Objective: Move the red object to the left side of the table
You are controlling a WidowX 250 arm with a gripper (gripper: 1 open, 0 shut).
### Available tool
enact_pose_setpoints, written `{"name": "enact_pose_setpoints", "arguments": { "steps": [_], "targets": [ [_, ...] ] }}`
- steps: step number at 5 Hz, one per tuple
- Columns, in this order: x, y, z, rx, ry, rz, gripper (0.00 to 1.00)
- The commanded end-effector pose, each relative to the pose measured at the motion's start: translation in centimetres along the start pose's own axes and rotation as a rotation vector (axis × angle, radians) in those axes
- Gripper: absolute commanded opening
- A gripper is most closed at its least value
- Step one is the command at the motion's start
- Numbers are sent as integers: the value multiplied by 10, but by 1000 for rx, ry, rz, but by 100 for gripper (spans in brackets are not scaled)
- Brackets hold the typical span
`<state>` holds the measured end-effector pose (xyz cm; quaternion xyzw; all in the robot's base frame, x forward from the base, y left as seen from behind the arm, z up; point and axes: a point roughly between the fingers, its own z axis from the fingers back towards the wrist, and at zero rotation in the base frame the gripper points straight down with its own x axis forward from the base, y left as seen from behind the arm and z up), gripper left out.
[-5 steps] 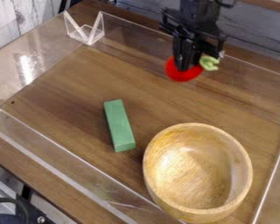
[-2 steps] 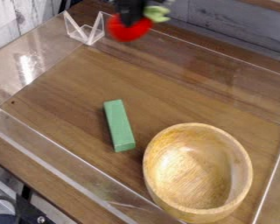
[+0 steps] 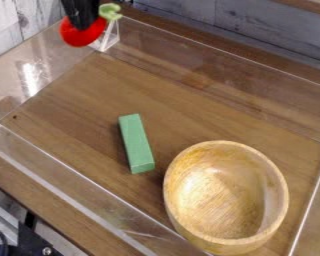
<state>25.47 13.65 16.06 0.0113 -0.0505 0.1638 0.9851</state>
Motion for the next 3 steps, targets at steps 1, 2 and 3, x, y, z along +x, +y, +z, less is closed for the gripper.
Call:
{"name": "enact_pose_setpoints", "arguments": {
  "steps": [1, 2, 3],
  "targets": [
    [12, 9, -2, -3, -20, 116, 0],
    [23, 11, -15, -23, 6, 165, 0],
    [40, 26, -27, -40, 38, 106, 0]
  ]
}}
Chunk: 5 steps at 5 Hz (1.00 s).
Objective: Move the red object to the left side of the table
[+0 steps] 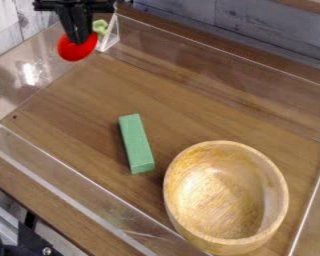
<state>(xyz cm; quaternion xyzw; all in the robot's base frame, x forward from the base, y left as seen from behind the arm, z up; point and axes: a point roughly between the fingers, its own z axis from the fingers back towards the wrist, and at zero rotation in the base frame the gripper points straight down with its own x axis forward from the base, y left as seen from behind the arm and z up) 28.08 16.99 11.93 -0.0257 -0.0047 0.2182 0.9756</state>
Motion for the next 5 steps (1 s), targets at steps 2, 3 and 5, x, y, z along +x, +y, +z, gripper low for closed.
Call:
{"name": "enact_pose_setpoints", "arguments": {
  "steps": [2, 3, 5],
  "targets": [
    [22, 24, 6, -30, 4, -136, 0],
    [16, 34, 4, -43, 34, -201, 0],
    [16, 39, -20, -97, 76, -296, 0]
  ]
}}
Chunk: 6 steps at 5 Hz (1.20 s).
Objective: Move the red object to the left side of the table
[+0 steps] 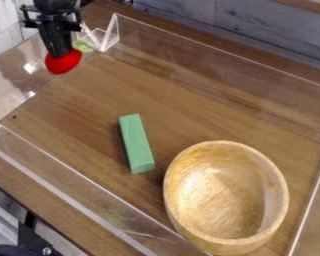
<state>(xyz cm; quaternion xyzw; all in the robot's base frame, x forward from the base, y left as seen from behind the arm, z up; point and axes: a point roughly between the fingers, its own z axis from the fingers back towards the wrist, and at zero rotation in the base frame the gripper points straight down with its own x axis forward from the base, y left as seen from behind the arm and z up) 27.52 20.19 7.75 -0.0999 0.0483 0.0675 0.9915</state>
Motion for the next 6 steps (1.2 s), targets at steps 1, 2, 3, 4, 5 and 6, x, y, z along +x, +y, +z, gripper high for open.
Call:
{"name": "enact_pose_setpoints", "arguments": {
  "steps": [1, 2, 3, 4, 5, 6],
  "targets": [
    [3, -9, 15, -5, -68, 38, 100],
    [2, -24, 11, -36, -77, 76, 100],
    [-3, -40, 18, -52, -86, 38, 100],
    [-2, -58, 36, -73, -115, 35, 100],
    [-1, -75, 48, -88, -131, 35, 100],
    [0, -91, 59, -100, -144, 37, 100]
  ]
}}
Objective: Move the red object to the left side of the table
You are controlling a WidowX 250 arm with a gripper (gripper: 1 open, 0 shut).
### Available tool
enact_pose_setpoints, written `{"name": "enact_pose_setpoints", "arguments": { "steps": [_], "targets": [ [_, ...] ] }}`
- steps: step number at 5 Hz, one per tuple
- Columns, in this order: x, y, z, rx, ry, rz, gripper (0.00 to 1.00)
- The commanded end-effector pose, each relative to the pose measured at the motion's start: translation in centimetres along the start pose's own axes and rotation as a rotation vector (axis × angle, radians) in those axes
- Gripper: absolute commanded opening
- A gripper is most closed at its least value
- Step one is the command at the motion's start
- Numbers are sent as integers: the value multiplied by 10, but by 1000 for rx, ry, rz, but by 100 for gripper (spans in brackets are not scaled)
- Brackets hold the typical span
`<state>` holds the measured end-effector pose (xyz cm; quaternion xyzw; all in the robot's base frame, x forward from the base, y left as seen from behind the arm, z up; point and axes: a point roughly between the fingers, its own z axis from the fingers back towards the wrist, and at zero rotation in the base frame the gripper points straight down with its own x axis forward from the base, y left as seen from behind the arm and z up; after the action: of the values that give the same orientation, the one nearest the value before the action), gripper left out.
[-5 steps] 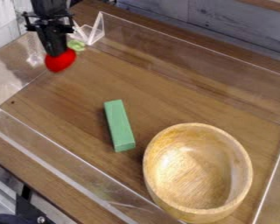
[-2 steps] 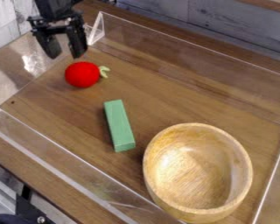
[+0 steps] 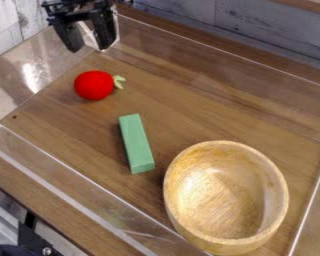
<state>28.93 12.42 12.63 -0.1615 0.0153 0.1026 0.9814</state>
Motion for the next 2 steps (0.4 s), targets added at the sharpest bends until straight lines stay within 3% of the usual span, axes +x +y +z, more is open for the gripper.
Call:
{"name": "enact_pose_setpoints", "arguments": {
  "steps": [1, 2],
  "targets": [
    [3, -32, 29, 14, -70, -59, 100],
    [3, -57, 32, 1, -65, -96, 100]
  ]
}}
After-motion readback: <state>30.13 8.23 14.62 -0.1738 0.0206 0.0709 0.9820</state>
